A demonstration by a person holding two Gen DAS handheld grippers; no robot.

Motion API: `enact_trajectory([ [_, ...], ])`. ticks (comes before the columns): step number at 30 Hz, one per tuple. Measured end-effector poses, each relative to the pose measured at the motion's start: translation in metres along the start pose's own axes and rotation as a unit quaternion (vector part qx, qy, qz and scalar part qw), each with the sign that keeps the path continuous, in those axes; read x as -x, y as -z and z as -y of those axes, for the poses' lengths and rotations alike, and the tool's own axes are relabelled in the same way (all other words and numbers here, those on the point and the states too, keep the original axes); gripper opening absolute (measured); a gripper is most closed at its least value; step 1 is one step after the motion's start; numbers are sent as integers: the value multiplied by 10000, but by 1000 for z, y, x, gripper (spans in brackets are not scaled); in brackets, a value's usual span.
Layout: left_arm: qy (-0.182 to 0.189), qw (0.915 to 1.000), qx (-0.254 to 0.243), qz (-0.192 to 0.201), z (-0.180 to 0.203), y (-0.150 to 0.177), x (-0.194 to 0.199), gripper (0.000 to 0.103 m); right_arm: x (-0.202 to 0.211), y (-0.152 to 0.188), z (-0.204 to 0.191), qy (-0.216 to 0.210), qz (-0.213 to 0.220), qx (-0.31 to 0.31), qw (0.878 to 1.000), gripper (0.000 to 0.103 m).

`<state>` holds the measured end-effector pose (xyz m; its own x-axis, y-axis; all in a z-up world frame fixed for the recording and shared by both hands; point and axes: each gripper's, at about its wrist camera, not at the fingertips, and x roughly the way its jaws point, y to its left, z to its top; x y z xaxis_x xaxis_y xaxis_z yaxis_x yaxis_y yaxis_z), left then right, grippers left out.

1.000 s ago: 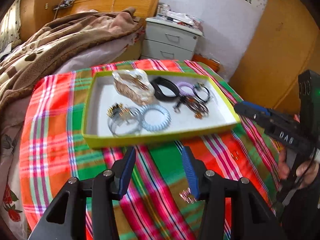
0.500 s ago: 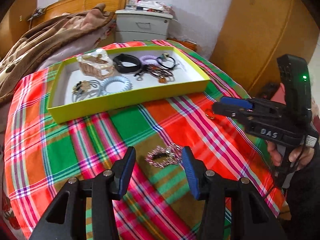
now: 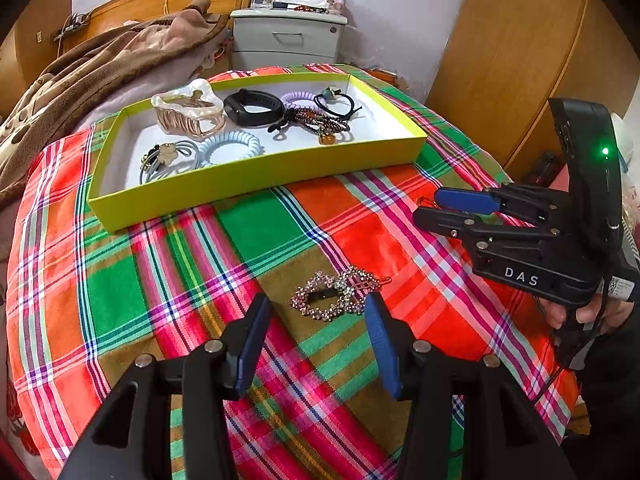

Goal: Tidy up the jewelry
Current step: 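Grasp the pink rhinestone hair clip with the left gripper while the right grasps the gold ring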

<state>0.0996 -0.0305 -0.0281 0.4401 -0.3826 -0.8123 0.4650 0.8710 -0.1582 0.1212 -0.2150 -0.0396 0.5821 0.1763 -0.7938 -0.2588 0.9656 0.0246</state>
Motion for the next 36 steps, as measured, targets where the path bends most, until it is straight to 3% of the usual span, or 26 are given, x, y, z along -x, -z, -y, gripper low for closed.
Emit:
enact_trajectory([
  [6, -6, 10000, -40, -39, 2, 0, -2, 51, 1, 2, 1, 13, 20, -44, 10000, 37],
  [9, -7, 9999, -100, -31, 5, -1, -3, 52, 3, 3, 2, 53, 37, -74, 10000, 23],
  [31, -289, 9969, -735, 34, 26, -9, -15, 52, 22, 6, 12, -177, 348, -448, 9982, 23],
  [36, -270, 9968, -758, -24, 30, -7, -13, 46, 23, 6, 13, -189, 384, -492, 9979, 23],
])
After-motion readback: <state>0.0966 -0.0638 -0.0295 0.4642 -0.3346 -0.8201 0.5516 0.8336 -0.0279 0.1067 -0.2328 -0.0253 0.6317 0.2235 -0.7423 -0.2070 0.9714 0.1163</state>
